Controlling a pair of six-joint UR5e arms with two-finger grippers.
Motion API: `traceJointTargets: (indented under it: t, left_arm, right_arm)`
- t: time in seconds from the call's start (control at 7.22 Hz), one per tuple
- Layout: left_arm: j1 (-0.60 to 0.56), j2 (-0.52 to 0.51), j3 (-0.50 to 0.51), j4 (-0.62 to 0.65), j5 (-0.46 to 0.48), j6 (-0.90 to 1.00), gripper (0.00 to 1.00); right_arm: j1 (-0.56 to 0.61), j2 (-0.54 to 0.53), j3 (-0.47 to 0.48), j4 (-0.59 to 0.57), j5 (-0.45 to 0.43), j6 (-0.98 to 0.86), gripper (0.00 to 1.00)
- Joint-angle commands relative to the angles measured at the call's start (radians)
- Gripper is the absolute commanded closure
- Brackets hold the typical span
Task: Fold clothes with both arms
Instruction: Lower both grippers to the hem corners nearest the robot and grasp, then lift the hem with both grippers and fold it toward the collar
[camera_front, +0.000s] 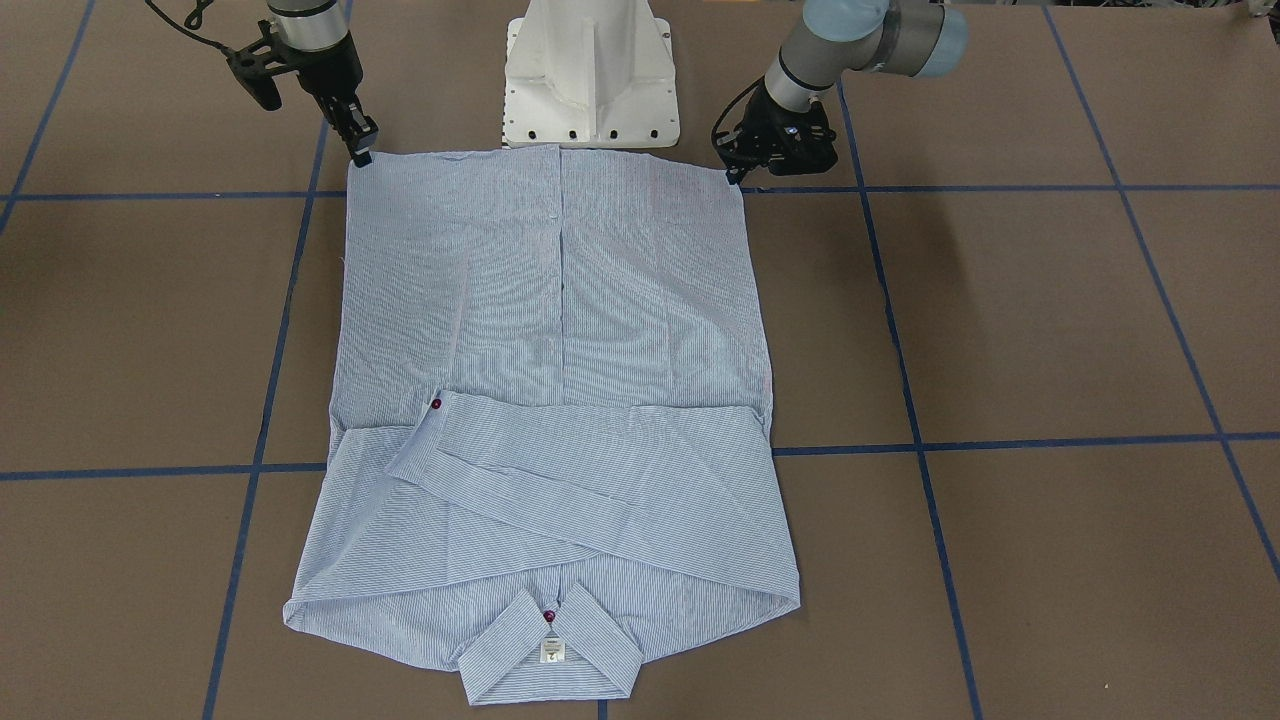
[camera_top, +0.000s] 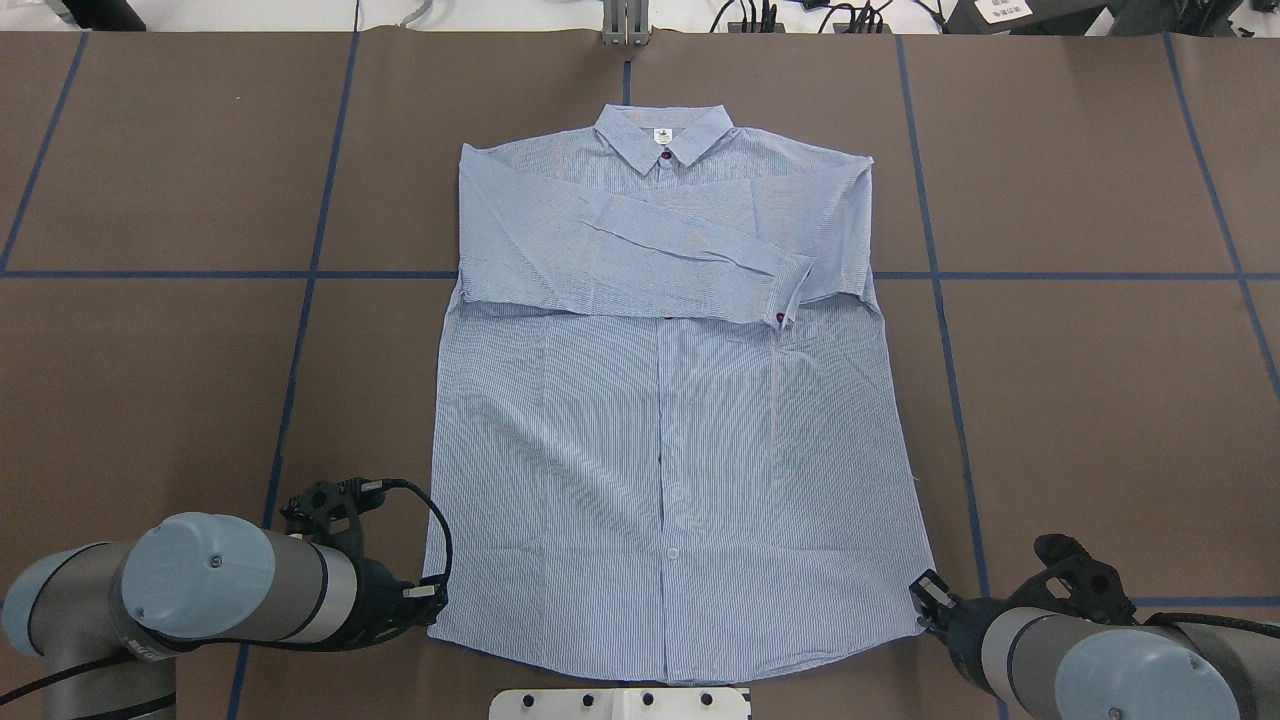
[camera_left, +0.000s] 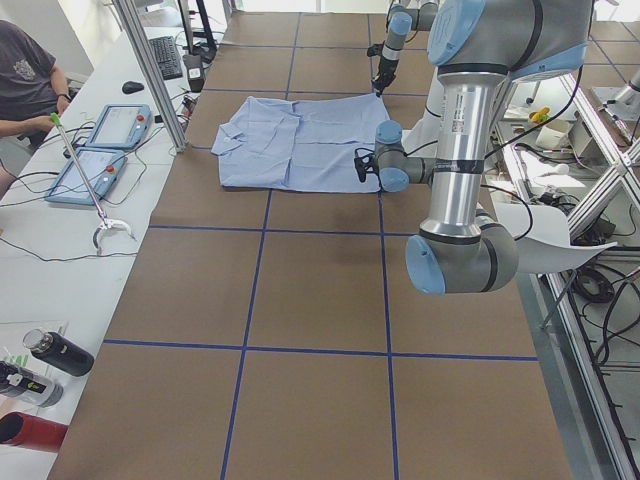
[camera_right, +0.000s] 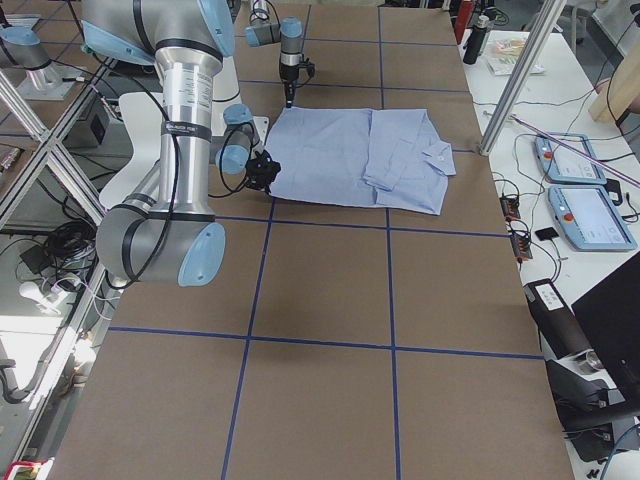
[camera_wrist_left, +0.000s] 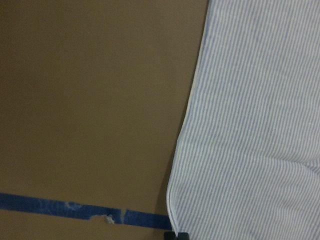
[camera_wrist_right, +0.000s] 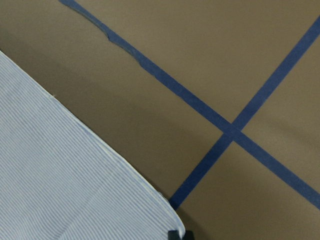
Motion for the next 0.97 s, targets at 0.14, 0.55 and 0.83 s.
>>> traceJointTargets:
  t: [0.14,0.55,0.83]
  left_arm:
    - [-0.017,0.030,-0.055,0.009,-0.007,0.047,1.00]
    - [-0.089,0.030,-0.135,0.012,-0.039,0.055,1.00]
    - [-0.199,0.007,-0.156,0.029,-0.118,0.059,1.00]
  right_arm:
    - [0.000,0.003,0.019,0.000,0.001,0.000,1.00]
    - [0.007,0.000,0.100,-0.065,0.001,0.000,1.00]
    - [0.084,0.023,0.149,-0.159,0.024,-0.002,1.00]
